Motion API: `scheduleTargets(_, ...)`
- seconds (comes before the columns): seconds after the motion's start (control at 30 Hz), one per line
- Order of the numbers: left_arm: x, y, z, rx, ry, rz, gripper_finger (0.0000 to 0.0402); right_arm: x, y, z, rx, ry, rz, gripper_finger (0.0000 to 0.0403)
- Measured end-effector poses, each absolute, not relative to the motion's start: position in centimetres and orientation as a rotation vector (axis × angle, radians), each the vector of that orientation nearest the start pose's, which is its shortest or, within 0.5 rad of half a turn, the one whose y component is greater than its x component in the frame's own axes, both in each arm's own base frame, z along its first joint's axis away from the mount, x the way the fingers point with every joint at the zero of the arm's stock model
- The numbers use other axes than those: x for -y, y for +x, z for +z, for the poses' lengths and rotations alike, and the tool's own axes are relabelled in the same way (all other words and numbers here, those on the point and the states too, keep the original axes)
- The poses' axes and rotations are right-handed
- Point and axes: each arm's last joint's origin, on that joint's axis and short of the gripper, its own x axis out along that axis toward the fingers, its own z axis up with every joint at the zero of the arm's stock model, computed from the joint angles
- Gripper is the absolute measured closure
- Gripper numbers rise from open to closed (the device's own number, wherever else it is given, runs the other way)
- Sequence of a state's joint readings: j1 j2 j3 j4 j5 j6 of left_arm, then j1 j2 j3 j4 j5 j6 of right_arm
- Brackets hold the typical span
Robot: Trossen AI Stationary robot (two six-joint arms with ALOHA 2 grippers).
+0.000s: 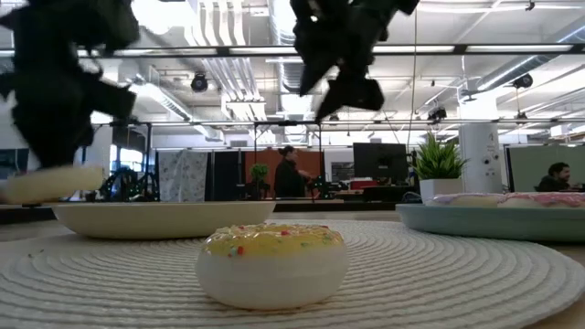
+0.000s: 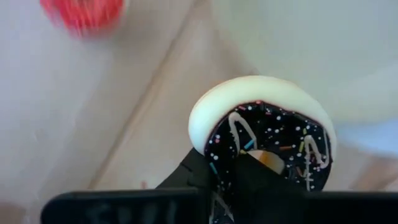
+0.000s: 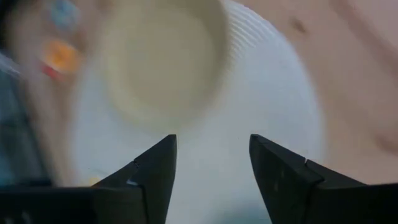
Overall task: Pick & Place donuts
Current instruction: Put the big black donut on the blue plate
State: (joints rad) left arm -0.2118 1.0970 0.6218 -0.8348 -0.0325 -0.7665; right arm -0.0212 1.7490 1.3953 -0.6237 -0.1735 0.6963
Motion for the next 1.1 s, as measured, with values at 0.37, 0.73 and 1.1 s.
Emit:
scheduleTargets(0.37, 3.3, 20.1, 27.0, -0.806, -0.350, 0.364, 0.0400, 1.2, 39.5, 24.1, -0.618, 1.102, -0.046, 0.0190)
scheduleTargets(0.73, 3.3, 24.4, 25.4, -0.739, -0.330, 0.337, 0.0401, 1.3, 39.6, 24.1, -0.573, 1.119, -0.070, 0.0146)
scheduleTargets(1.1, 2.9, 26.9, 25.6, -0.688, -0.321, 0.300, 0.0401, 1.3, 39.5, 23.9, -0.582, 1.112, -0.093, 0.0154)
